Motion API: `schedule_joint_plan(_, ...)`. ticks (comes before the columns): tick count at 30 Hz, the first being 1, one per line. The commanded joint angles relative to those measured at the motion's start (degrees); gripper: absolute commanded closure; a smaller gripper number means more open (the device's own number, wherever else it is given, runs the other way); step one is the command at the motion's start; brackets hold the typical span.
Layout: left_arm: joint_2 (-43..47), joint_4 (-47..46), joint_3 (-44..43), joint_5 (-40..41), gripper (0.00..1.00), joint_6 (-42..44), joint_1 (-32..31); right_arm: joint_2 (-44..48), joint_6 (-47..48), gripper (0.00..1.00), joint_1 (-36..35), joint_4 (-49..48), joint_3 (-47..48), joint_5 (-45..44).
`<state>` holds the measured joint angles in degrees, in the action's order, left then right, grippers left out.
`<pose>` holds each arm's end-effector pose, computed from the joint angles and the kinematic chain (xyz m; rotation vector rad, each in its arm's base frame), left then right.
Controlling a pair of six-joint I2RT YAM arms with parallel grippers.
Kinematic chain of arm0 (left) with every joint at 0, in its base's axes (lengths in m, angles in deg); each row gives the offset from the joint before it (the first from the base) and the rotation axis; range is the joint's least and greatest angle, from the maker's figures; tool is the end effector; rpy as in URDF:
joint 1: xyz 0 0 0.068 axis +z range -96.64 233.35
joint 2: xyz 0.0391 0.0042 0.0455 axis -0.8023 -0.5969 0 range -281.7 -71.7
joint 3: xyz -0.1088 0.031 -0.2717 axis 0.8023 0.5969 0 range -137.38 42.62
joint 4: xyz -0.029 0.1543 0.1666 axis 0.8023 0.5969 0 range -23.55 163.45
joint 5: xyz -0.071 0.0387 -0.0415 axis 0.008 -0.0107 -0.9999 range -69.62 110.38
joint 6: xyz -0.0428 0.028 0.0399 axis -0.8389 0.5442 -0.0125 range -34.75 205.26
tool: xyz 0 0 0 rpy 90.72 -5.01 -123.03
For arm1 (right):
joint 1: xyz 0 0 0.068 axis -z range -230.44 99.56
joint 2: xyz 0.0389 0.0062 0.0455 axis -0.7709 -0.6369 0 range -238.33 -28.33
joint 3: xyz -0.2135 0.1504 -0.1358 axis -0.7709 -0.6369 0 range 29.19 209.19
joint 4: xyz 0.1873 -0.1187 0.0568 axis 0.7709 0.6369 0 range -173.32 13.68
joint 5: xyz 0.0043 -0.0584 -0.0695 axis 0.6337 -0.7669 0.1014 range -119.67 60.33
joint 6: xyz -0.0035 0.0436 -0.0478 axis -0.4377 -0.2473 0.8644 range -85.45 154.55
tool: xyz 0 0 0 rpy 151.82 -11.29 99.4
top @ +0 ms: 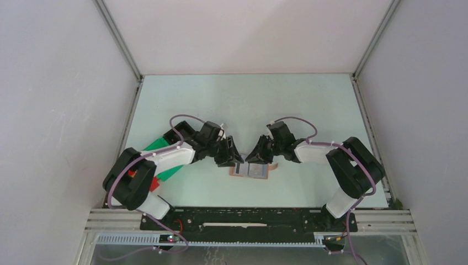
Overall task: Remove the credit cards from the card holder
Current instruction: Remove the credit card from the card holder.
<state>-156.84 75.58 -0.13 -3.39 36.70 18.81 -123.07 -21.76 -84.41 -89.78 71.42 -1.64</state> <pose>0.2076 -0.1676 0.2072 -0.1331 2.7158 -1.0548 0.2365 0.1881 0.1832 0.2528 2.6661 1.2313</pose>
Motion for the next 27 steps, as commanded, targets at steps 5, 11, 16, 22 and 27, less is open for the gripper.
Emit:
schedule_joint_plan(5,-6.6,-3.7,-4.6,1.9,0.47,-0.2,-0.1,-3.0,-2.7,0.72,0.4,1.3,-0.2,-2.5)
schedule_joint_plan(11,-9.8,-3.5,-4.1,3.1,0.48,0.5,-0.1,-3.3,-3.6,0.72,0.3,3.1,-1.2,-5.3)
schedule_joint_plan(16,-11.4,-3.3,-3.5,3.5,0.48,0.7,-0.1,-3.3,-4.4,0.7,-0.5,4.1,-1.6,-8.0)
schedule_joint_plan(22,-13.1,-4.4,-2.6,2.9,0.48,0.6,-0.1,-3.7,-6.7,0.64,-1.7,9.5,-1.7,-13.9)
schedule_joint_plan(27,-13.9,-5.5,-2.0,1.5,0.48,0.3,-0.2,-3.4,-6.7,0.62,-2.7,10.0,-1.6,-16.4)
